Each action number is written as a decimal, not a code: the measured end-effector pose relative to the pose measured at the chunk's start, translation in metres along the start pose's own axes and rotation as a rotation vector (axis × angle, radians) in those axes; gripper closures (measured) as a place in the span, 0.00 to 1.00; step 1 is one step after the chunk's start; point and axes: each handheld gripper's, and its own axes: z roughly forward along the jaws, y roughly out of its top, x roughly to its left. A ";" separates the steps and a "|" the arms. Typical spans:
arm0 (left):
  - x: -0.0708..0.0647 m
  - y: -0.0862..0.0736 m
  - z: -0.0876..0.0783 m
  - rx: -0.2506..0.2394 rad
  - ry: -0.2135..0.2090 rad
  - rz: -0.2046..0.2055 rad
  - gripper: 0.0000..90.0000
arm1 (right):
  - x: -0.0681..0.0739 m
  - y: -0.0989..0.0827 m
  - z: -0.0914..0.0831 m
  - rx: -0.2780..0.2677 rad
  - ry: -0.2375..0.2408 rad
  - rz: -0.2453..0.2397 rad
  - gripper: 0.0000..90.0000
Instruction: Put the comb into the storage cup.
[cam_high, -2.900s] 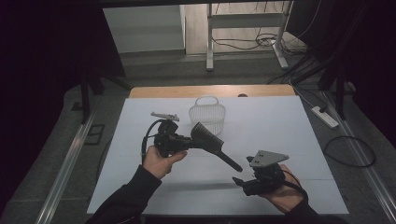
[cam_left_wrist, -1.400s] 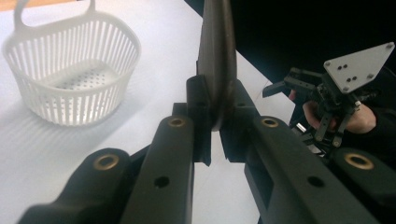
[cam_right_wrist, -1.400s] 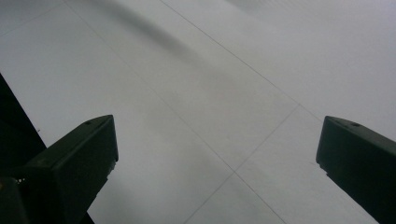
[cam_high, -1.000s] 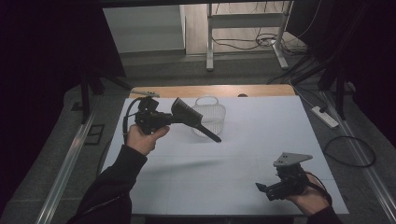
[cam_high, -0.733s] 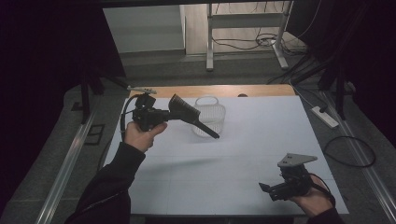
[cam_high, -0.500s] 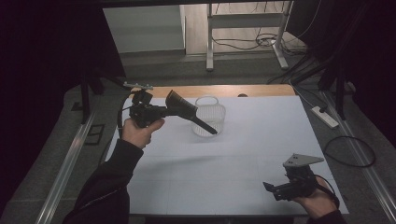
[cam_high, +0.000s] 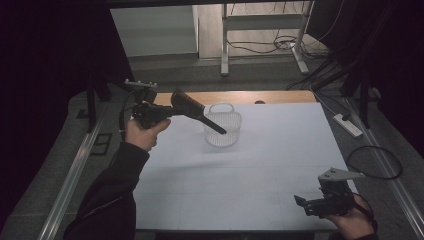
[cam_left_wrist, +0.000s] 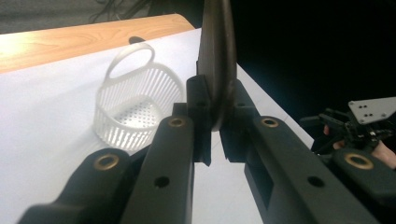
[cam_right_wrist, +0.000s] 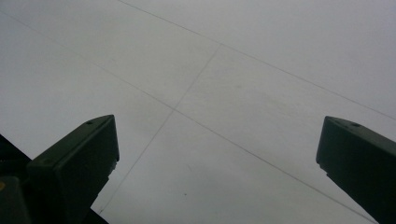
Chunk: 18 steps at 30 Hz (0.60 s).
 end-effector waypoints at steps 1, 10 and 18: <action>0.001 0.000 -0.001 0.001 0.005 0.001 0.92 | 0.000 -0.001 -0.001 0.004 -0.003 0.002 0.00; 0.013 0.003 -0.003 -0.015 0.050 -0.029 0.92 | -0.001 -0.004 -0.005 -0.009 -0.013 0.020 0.00; 0.021 0.006 0.007 -0.022 0.060 -0.040 0.92 | -0.002 -0.004 -0.007 -0.016 -0.018 0.021 0.00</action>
